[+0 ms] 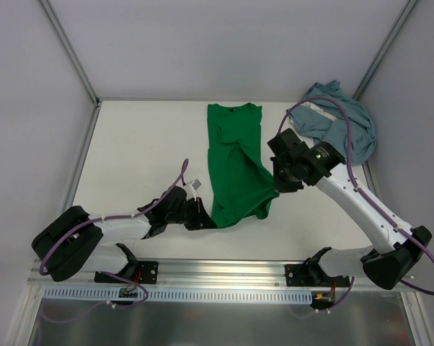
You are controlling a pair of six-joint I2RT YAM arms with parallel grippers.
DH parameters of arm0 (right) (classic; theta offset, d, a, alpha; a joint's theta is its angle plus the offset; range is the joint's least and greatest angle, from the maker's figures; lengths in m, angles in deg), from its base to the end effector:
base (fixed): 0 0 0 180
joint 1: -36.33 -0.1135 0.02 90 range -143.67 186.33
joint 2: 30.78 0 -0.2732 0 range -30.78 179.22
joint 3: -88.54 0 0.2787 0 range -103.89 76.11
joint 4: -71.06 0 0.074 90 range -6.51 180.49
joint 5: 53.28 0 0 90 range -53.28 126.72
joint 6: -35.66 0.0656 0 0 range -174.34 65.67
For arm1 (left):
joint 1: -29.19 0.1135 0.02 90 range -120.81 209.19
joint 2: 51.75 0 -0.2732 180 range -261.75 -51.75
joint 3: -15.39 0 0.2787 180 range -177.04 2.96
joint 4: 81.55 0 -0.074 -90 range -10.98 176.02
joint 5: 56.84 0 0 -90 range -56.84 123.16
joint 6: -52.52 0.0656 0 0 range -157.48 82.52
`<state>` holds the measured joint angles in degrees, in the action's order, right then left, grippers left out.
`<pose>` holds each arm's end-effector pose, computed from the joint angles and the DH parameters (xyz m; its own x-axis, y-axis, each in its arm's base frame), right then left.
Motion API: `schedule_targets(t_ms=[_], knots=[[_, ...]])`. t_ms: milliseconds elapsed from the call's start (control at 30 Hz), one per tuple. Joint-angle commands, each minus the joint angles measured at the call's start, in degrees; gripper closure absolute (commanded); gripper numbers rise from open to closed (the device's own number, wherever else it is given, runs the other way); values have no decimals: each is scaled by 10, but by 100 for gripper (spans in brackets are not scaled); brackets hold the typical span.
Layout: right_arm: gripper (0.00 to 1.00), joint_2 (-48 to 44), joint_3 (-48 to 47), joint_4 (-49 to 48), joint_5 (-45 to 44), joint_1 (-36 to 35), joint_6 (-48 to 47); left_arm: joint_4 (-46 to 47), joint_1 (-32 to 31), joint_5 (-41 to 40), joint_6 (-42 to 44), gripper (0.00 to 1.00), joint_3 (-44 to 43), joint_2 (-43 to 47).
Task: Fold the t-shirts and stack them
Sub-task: Grab the bottom of the folded rectangular tshirt with both arms
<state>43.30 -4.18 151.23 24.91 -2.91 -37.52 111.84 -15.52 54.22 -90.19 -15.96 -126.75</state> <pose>0.2215 0.1636 0.3438 -0.8090 -0.2951 -0.5084 -0.3233 0.9457 -0.0343 0.1737 -0.2051 0.1169 -0.9148 -0.1391 -0.3792 0.2465 0.5516 -0.7969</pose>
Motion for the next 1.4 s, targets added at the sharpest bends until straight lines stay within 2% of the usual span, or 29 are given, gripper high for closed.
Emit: schedule_targets(t_ms=[0, 300, 733, 1000, 1200, 1267, 1367], knots=[[99, -13, -15, 8, -18, 0, -5, -31, -6, -14, 25, 100, -32, 42], [100, -10, -5, -2, -15, 0, -4, -130, -6, -42, 50, 100, -82, 109], [99, -7, -10, -1, -20, 2, -6, -203, -6, -60, 70, 100, -125, 147], [99, -11, -1, -1, -21, 3, -5, -206, -6, -54, 74, 100, -129, 141], [100, -19, 22, -8, -15, 2, 0, -163, -6, -33, 52, 100, -85, 133], [99, -20, 30, -15, -11, 3, 1, -162, -6, -30, 49, 89, -79, 125], [99, -20, 43, -23, -3, 2, 4, -162, -6, -25, 48, 66, -78, 114]])
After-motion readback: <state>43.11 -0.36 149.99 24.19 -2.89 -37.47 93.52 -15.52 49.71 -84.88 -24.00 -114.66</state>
